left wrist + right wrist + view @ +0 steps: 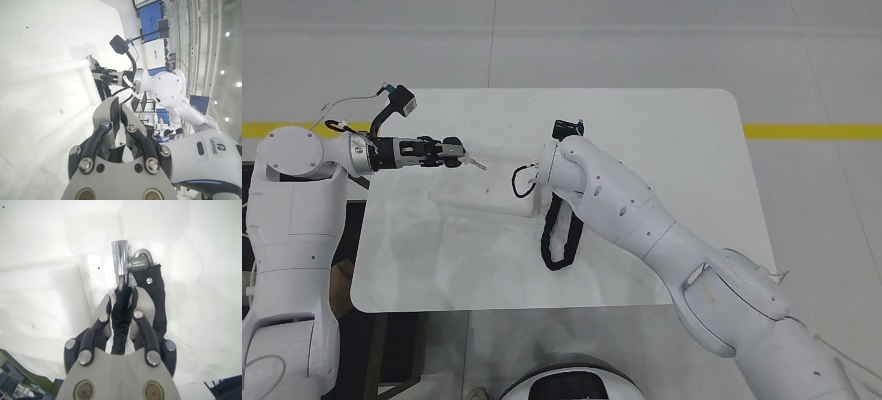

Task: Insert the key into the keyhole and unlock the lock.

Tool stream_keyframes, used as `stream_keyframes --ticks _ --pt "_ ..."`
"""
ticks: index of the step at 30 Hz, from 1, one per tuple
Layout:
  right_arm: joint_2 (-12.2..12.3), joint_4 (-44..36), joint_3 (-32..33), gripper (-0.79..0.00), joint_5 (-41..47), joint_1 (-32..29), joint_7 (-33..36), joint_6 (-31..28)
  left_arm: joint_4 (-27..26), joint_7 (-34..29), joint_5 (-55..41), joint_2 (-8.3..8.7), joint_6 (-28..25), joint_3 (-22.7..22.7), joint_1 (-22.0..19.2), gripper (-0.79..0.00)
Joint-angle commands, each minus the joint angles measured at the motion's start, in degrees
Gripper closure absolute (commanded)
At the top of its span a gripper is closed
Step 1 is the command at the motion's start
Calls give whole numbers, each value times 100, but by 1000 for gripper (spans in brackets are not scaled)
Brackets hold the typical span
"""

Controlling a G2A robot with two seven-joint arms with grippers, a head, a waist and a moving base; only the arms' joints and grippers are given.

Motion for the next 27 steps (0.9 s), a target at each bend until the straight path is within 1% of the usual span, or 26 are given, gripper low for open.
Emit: stream_keyframes --ticks 1,5,6,8,11,16,19,20,21,27 --pt "-55 152 -25 0 40 60 11 -11 0 0 0 0 0 0 0 0" --pt "-131 316 -25 0 101 152 94 -94 0 0 0 0 0 0 0 0" --pt "-133 313 -26 0 92 160 181 -181 0 0 0 0 0 0 0 0" --pt "-95 133 -89 0 -7 156 534 -535 0 0 0 0 0 0 0 0" --pt "100 -99 178 0 -385 127 886 -887 0 0 0 0 0 0 0 0" --pt "556 -783 863 0 -1049 -200 1363 -1365 0 0 0 0 0 0 0 0" --pt "777 -1195 1275 0 -1184 -383 1463 -1550 0 0 0 0 0 0 0 0" --pt "837 -1333 1413 0 -1132 -473 1347 -1654 0 0 0 0 0 0 0 0" --pt "875 -1424 1504 0 -1045 -554 1267 -1728 0 0 0 0 0 0 0 0" --pt "875 -1424 1504 0 -1045 -554 1267 -1728 0 0 0 0 0 0 0 0"
